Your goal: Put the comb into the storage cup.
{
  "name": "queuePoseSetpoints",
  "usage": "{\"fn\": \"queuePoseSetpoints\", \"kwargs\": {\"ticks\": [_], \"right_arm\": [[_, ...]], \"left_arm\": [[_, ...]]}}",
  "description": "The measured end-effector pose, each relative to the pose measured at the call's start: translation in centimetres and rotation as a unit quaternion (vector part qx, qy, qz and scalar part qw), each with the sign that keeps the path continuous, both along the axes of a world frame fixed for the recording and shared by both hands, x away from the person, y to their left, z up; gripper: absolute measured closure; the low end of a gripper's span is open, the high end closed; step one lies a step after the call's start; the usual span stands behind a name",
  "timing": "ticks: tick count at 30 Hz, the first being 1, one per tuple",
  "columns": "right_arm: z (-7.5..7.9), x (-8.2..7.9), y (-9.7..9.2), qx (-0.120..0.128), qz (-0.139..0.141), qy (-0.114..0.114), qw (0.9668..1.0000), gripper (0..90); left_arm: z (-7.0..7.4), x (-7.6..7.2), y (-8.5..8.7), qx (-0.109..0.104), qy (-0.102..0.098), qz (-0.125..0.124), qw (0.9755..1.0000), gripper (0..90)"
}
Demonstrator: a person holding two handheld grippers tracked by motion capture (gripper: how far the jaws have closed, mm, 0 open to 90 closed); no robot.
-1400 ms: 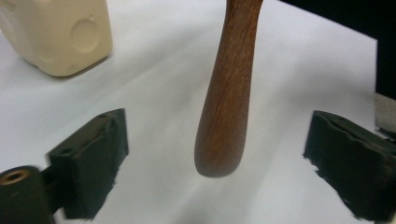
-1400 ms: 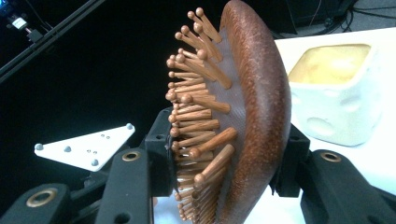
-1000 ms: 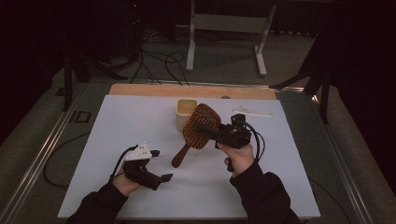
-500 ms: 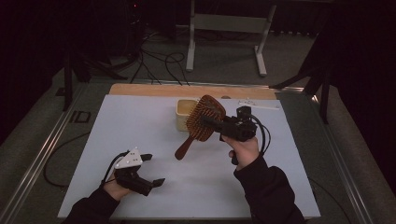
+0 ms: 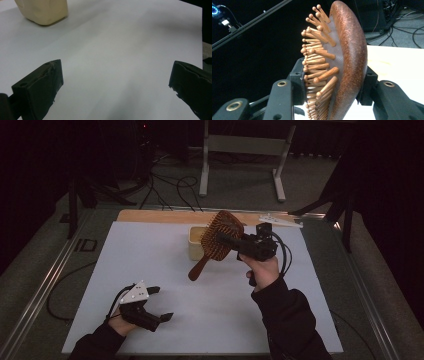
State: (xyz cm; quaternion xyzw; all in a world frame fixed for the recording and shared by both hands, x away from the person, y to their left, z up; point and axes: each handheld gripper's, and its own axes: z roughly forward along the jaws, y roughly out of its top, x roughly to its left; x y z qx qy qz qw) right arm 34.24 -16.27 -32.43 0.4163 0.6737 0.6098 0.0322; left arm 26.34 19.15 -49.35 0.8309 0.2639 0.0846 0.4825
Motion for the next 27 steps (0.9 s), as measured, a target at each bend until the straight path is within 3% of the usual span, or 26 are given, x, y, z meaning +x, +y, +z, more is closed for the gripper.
{"fn": "queuePoseSetpoints", "kwargs": {"ticks": [9,14,27], "right_arm": [[1.3,1.5,-0.2,0.008,-0.012,-0.009,0.9999,52.5],[2.0,2.4,0.2,-0.011,-0.025,-0.020,0.9994,52.5],[3.4,5.1,0.9,-0.024,-0.055,-0.027,0.9978,52.5]], "left_arm": [[-0.3,0.0,0.5,-0.002,-0.002,0.000,1.0000,0.0],[-0.4,0.0,0.4,0.002,-0.005,0.000,1.0000,0.0],[-0.4,-0.1,0.3,-0.001,-0.007,-0.007,0.9999,0.1]]}}
